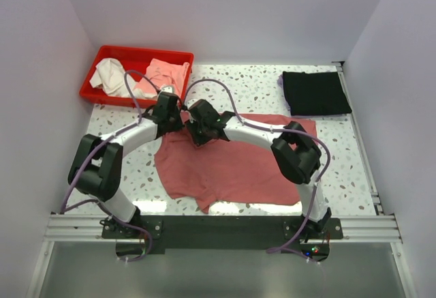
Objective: Fold and stack the t-shirts
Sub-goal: Fold the tshirt
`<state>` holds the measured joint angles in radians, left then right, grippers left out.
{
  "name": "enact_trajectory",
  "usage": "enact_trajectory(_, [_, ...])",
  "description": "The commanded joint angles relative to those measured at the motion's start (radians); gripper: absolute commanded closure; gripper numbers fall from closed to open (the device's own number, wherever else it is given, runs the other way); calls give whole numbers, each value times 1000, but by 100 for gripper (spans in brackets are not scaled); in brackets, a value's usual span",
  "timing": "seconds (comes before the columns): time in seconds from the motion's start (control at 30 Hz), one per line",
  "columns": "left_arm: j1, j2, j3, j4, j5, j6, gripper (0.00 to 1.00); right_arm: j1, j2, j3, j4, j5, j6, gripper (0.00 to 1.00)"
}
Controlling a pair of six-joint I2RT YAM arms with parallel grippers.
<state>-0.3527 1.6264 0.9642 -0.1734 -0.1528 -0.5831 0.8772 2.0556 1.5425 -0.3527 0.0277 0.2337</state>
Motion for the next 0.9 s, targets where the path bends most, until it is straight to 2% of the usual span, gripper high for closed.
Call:
enact_trajectory(0.0, [11, 21, 45, 26, -1, 12, 100, 6, 64, 86, -11, 6, -51, 67])
enact_trajectory(0.2, [15, 23, 39, 32, -1, 16, 100, 19, 127, 136, -52, 46, -77, 59])
enact_trajectory(0.5, [34, 33, 18, 41, 13, 16, 100, 49, 146, 79, -42, 130, -80, 60])
enact_trajectory(0.87, [61, 47, -10, 75, 110, 46, 99, 49, 112, -13, -40, 198, -80, 63])
